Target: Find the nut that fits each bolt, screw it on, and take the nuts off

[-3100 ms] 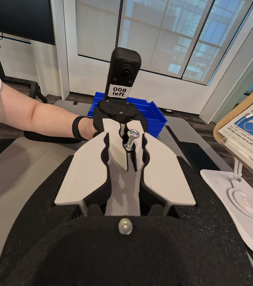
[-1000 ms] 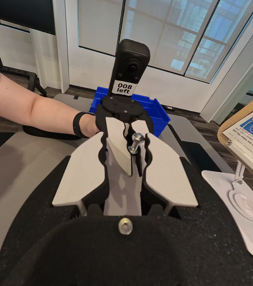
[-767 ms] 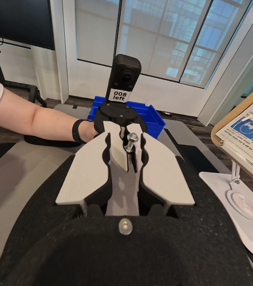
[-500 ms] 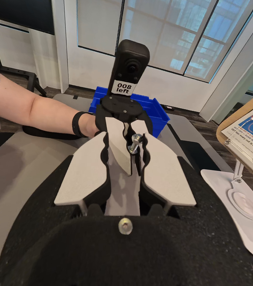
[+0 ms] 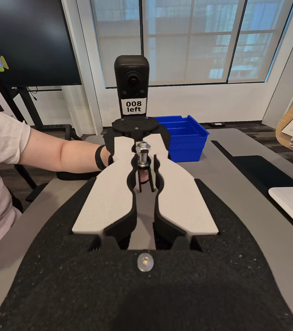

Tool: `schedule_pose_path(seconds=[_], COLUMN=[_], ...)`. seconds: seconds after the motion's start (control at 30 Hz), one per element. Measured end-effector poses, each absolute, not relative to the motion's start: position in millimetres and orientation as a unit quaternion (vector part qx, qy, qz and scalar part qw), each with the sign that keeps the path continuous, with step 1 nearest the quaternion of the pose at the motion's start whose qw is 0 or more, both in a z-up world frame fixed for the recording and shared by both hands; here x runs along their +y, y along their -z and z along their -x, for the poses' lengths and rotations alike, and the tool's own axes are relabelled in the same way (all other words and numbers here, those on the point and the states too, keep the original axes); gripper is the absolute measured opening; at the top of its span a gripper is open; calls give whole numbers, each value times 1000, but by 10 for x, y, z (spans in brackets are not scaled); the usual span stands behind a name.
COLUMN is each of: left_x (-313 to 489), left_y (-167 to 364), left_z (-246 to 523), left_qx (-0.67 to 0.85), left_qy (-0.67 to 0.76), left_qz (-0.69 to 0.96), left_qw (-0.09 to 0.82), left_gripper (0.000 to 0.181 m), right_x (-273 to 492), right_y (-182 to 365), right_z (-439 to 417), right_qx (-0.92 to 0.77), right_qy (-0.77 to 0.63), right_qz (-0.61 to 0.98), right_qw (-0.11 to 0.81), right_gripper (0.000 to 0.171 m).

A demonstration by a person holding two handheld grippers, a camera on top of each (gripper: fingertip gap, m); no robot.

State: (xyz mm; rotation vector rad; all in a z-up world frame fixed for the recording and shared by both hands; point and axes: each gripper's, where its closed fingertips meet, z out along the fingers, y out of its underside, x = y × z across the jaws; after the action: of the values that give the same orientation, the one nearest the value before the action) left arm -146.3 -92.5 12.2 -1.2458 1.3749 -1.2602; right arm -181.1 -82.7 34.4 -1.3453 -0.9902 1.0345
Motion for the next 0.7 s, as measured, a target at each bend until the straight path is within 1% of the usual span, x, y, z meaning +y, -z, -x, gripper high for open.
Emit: schedule_pose_path(seconds=[0.33, 0.57, 0.67, 0.7], left_x=[-967, -960, -920, -901], left_y=[-121, -148, -125, -114], left_z=[1446, 1444, 1433, 1429], left_qx=[554, 537, 530, 529], left_qy=[512, 533, 530, 527], left_qz=[498, 508, 521, 525], left_qw=[427, 412, 409, 409], left_gripper=[9, 10, 24, 35], right_x=[-867, -835, -772, -750], right_y=[-311, -338, -349, -361], right_z=[1887, 1876, 1815, 1780], right_qx=[-421, -381, -344, -331], right_qy=[-455, -509, -549, -565], right_qz=[564, 566, 570, 568], right_qw=[546, 525, 505, 499], right_gripper=[7, 7, 7, 7])
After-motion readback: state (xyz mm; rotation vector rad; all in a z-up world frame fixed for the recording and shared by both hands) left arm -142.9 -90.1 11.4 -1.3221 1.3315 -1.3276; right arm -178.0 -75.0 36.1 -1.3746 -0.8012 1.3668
